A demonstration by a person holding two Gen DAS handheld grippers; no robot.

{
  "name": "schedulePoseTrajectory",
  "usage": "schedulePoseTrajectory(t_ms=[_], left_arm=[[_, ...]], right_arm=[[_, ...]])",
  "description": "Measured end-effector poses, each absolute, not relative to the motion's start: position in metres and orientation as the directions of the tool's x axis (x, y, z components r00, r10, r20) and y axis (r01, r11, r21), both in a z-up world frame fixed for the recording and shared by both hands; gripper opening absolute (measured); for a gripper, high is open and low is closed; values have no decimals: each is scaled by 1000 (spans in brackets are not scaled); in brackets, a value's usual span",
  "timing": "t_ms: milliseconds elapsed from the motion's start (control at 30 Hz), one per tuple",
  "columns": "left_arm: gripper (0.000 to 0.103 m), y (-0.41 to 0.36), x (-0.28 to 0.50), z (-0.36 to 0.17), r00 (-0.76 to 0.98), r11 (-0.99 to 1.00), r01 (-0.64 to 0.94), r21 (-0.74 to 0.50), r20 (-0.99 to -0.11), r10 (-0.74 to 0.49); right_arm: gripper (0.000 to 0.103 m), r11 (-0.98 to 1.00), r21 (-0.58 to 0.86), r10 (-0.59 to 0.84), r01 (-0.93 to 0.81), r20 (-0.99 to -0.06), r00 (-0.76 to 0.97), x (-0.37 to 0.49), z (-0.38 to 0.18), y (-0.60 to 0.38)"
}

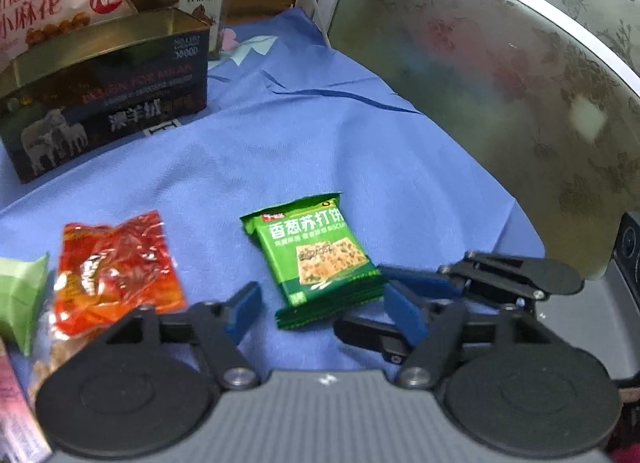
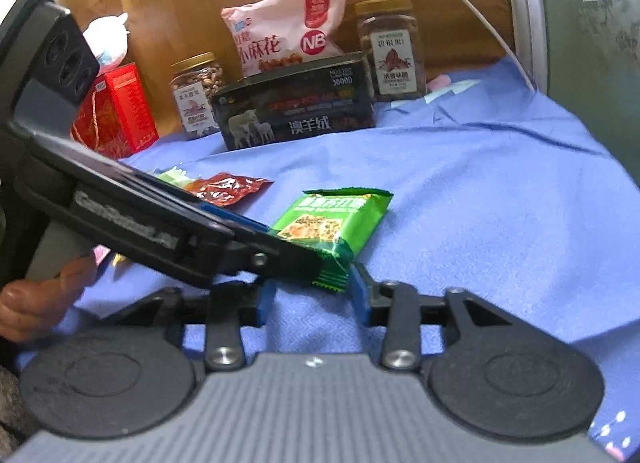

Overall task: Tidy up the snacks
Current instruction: 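Carry the green packet into the tin and open the left tool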

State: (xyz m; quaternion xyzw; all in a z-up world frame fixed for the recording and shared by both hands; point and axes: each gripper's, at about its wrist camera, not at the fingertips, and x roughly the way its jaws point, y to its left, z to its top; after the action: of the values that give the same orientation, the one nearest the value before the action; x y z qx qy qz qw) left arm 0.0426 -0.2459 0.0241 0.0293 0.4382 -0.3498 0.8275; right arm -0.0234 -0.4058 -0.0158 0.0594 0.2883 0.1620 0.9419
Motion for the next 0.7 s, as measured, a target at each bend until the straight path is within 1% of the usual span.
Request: schedulePoseTrajectory(t_ms=[33,67,133,233,333,400,433,500,533,567,600,700], left_arm=[[78,-243,40,28,388,755,606,-250,-736,-555],[80,-239,39,32,409,759,603,-244,-722,-557],[81,-231,40,39,438,769,588,-249,-701,-562],[80,-224,51,42,449,791,544,-280,-699,-556],[74,-226,61,37,406,782,528,-331,-710,-575],[64,-231,67,31,373,770,527,-360,-716,-590],[60,-234,71,27,353,765,522,-377,-721,-597],[45,-237,75,20,328,756,518,-401,-723,-608],[43,-238,77,17,321,751,518,-411,-720,-615],[41,-239,77,16,323,747,520,-415,-714,-621],[40,-240,75,16,326,746,526,-408,-713,-621],[40,-238,72,18,337,749,535,-391,-714,-614]], right_arm=[[61,948,179,319,-264,-521,792,-25,-14,-404],[66,954,158,300,-255,-515,803,-27,-14,-405],[66,961,131,274,-242,-502,820,-29,-13,-408],[66,964,137,265,-226,-486,833,-25,-14,-413],[66,967,113,254,-228,-490,834,-21,-17,-408],[66,971,79,236,-227,-494,837,-20,-20,-403],[66,972,63,229,-228,-494,839,-18,-21,-400],[66,970,57,233,-236,-493,838,-16,-22,-397],[65,968,60,240,-243,-495,835,-14,-24,-396],[59,965,62,250,-254,-504,827,-12,-26,-394],[56,963,61,256,-263,-510,821,-10,-27,-392],[54,961,30,252,-276,-514,820,-9,-25,-386]])
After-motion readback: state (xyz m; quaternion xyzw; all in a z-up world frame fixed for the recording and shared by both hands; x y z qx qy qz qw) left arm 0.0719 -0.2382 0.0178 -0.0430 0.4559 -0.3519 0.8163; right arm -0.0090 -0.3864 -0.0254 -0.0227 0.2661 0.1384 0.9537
